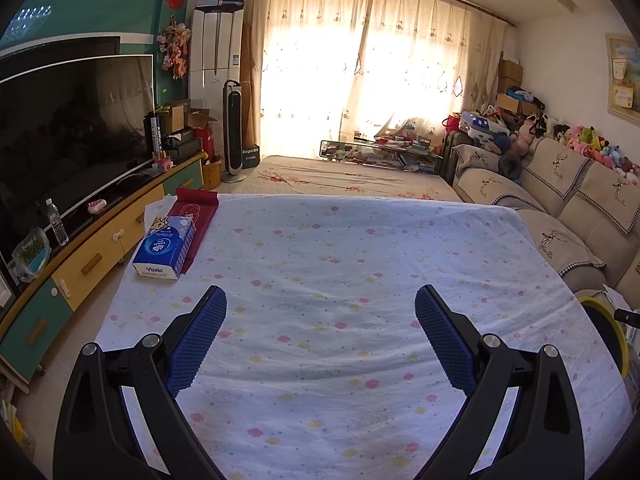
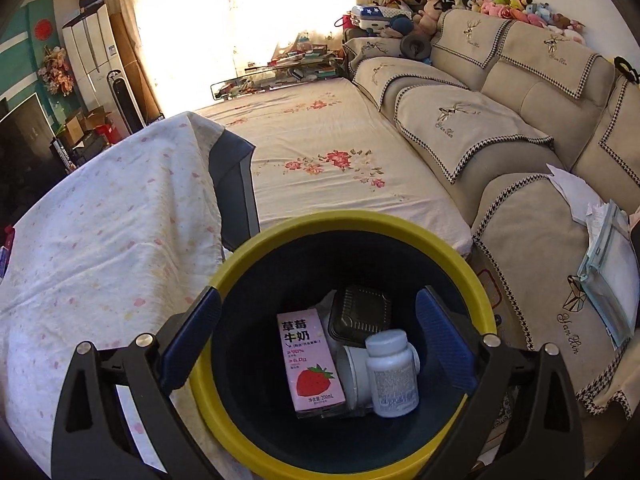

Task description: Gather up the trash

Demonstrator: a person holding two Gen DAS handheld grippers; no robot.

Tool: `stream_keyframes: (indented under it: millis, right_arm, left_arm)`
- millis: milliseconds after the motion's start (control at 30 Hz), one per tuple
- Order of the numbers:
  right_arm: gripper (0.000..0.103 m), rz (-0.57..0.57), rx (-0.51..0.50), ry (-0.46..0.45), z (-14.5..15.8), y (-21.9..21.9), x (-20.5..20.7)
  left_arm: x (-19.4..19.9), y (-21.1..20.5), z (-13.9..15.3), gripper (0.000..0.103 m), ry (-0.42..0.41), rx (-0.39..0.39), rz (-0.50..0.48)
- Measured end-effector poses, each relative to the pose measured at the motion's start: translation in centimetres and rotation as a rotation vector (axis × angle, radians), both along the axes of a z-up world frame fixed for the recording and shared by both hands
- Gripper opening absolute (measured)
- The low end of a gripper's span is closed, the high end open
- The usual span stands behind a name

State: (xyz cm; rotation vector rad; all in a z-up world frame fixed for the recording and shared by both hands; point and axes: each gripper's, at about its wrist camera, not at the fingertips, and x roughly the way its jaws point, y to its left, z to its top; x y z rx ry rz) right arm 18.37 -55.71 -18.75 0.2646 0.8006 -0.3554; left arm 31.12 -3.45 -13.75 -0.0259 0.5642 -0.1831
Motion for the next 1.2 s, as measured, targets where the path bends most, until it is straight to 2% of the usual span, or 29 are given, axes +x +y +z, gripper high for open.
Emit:
stream_keyframes:
  millis: [167,300,433,600,767,900,1200]
  right_arm:
    - [0.093,0.06,-0.026,-0.073,3.3,2.3,-0.6]
    - [0.094,0.118,-0.058,-0.132,5.9,4.7,-2.1]
    - [0.096,0.179,-0.044,-0.181,7.6,6.7,-3.4]
    - [0.096,0.299,-0.04,-0.207,8.6,10.5,-2.4]
    - [0.096,0.404,-0.023,-0.25,9.6,14.9,-2.7]
    - [0.096,0.435,-0.048,-0.291,11.1,16.9,-5.9]
    - [0.096,0.429,-0.131,-0.348,13.8,17.7,-16.9]
  left_arm:
    - [-0.7,-0.9,0.9,0.094,0.066,-0.037,-0.016]
    - [-3.0,-1.9,2.3,0.094,0.079,-0.05,-0.026]
    - [-6.4,-2.7,3.5,0.094,0.07,-0.041,-0.04]
    - [-11.2,-3.2,5.2,0.094,0.063,-0.055,-0.051]
    - [-16.0,-2.9,7.9,0.097,0.005,-0.07,-0.04]
    - [-19.5,-2.4,9.3,0.097,-0.033,-0.078,-0.02]
    - [-27.6,-1.8,9.3,0.098,-0.002,-0.09,-0.042]
